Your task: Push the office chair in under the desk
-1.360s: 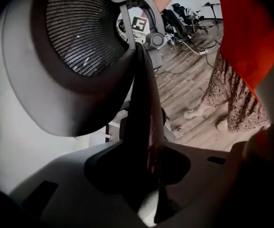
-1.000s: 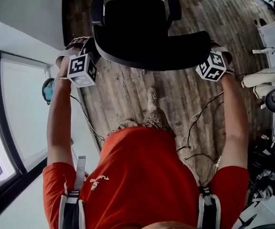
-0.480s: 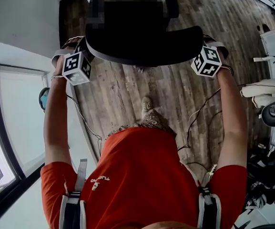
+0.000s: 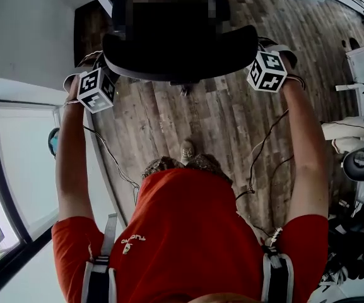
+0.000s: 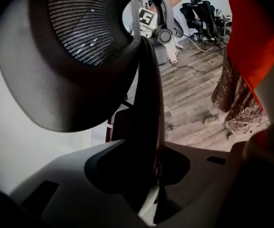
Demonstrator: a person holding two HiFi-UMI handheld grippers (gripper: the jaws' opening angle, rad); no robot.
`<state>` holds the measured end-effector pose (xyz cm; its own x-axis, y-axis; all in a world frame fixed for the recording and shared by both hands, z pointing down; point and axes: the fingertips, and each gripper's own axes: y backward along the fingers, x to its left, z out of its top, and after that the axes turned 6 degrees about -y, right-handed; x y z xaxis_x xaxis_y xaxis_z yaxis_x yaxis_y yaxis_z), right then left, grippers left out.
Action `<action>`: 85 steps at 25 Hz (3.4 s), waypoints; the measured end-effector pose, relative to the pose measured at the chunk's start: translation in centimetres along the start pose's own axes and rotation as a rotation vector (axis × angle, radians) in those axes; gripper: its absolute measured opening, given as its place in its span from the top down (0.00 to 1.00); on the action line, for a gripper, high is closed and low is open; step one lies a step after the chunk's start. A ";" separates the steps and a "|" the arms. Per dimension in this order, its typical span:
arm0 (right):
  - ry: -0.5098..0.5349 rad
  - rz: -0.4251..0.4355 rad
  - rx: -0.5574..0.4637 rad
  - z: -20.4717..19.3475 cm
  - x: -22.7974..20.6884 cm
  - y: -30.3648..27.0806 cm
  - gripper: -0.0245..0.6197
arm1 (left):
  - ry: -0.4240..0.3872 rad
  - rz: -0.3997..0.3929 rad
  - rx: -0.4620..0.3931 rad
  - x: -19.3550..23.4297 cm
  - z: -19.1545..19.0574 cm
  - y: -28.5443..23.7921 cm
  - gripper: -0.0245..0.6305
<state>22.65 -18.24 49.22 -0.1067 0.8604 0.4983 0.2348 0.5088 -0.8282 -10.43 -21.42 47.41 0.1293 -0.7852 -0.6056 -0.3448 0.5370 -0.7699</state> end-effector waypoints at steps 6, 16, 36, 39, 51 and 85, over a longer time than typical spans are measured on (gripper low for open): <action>0.023 0.019 -0.002 -3.1 -4.1 -1.6 0.78 | 0.017 0.029 0.006 2.7 1.8 -2.3 0.75; 0.066 0.002 -0.046 -4.8 -11.0 -3.7 0.78 | 0.036 0.055 0.013 7.2 3.2 -5.8 0.75; 0.111 0.012 -0.081 -7.2 -24.9 -10.8 0.78 | 0.093 0.022 0.072 18.3 1.0 -14.0 0.76; 0.117 0.016 -0.084 -7.2 -26.9 -12.0 0.78 | 0.096 0.025 0.076 20.1 0.3 -15.0 0.76; 0.134 0.026 -0.100 -6.5 -31.7 -15.7 0.78 | 0.111 0.003 0.080 24.0 -2.4 -18.3 0.77; 0.135 0.066 -0.087 -6.9 -45.4 -25.6 0.78 | 0.179 0.010 0.172 36.9 -9.6 -27.5 0.74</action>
<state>28.16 -70.56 49.58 0.0411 0.8774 0.4779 0.3203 0.4415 -0.8381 -5.10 -68.11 48.19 -0.0451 -0.8133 -0.5800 -0.1801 0.5777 -0.7961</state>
